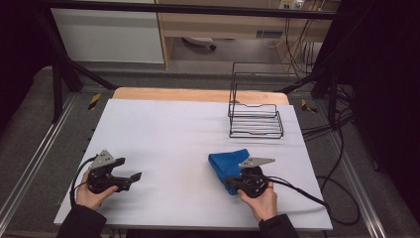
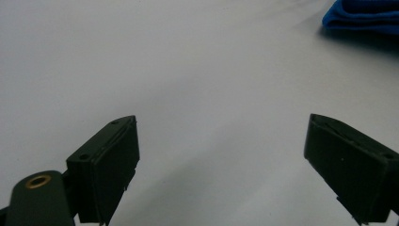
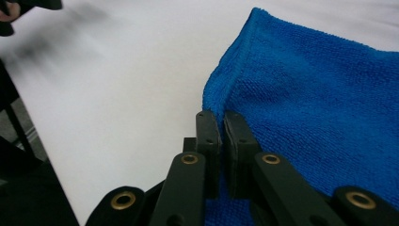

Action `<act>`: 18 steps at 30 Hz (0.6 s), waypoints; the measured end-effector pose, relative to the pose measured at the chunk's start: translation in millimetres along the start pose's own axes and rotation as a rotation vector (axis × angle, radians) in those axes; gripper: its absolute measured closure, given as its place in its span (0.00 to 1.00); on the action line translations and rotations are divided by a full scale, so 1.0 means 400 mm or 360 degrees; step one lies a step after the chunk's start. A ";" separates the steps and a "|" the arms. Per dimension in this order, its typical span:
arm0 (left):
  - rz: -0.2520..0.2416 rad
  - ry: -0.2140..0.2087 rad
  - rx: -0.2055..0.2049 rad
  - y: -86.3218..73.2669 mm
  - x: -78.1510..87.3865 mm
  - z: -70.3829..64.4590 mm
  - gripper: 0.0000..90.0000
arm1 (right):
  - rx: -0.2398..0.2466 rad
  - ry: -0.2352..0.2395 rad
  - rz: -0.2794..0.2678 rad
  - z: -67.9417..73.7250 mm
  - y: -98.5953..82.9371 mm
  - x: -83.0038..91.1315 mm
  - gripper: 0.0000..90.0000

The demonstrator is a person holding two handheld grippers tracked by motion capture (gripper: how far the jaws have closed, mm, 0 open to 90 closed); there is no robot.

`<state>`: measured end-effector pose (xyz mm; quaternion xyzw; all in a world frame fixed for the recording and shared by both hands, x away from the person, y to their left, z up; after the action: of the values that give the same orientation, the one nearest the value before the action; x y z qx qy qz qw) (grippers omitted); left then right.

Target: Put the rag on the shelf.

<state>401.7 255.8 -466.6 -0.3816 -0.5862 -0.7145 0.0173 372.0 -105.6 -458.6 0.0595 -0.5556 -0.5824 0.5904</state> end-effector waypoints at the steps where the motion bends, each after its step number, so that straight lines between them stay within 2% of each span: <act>1: 0.0001 0.0001 0.0000 0.000 0.000 0.000 0.12 | -0.0001 0.0012 0.0001 0.007 0.002 -0.009 0.96; 2: 0.0002 0.0002 0.0001 0.000 0.000 0.000 0.12 | -0.0008 0.0053 -0.0001 0.026 0.003 -0.038 0.96; 3: 0.0002 0.0002 0.0000 0.000 0.000 0.000 0.12 | -0.0008 0.0053 -0.0001 0.026 0.003 -0.038 0.96; 6: 0.0004 0.0001 0.0001 -0.001 -0.001 0.000 0.12 | 0.0020 0.0058 0.0041 0.037 -0.005 -0.088 0.95; 8: 0.0004 0.0000 0.0000 -0.001 -0.001 0.000 0.12 | 0.0028 0.0058 0.0049 0.037 -0.008 -0.096 0.94; 10: 0.0003 -0.0002 0.0000 -0.001 0.000 0.000 0.12 | 0.0063 0.0085 0.0071 0.036 -0.015 -0.112 0.89; 11: 0.0003 -0.0002 0.0001 -0.001 0.000 0.000 0.12 | 0.0092 0.0115 0.0069 0.037 -0.013 -0.112 0.76; 12: 0.0002 -0.0003 0.0002 -0.001 0.000 0.000 0.12 | 0.0092 0.0115 0.0069 0.037 -0.013 -0.112 0.76; 13: 0.0003 -0.0003 0.0003 -0.001 0.000 0.000 0.12 | 0.0097 0.0120 0.0054 0.038 -0.009 -0.108 0.69; 14: 0.0003 -0.0003 0.0003 -0.001 0.000 0.000 0.12 | 0.0149 0.0102 0.0005 0.037 0.007 -0.087 0.55; 15: 0.0002 -0.0004 0.0004 -0.001 0.000 -0.001 0.12 | 0.0169 0.0091 -0.0018 0.034 0.015 -0.074 0.51; 16: 0.0002 -0.0004 0.0003 -0.001 0.000 -0.001 0.12 | 0.0169 0.0091 -0.0018 0.034 0.015 -0.074 0.51; 18: 0.0003 -0.0003 0.0003 -0.001 0.000 -0.002 0.12 | 0.0187 0.0016 -0.0067 0.003 0.025 -0.028 0.46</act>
<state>401.2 255.4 -466.8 -0.3828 -0.5866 -0.7135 0.0178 380.7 -93.1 -457.4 0.1086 -0.5846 -0.5606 0.5763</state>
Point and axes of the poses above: each handheld gripper's, and its own axes: x roughly backward along the jaws, y roughly out of its top, z roughly to its left, the point moved 7 cm from there along -x, roughly forward along the jaws, and after that the axes turned 10 degrees about y, right-handed, at the moved point
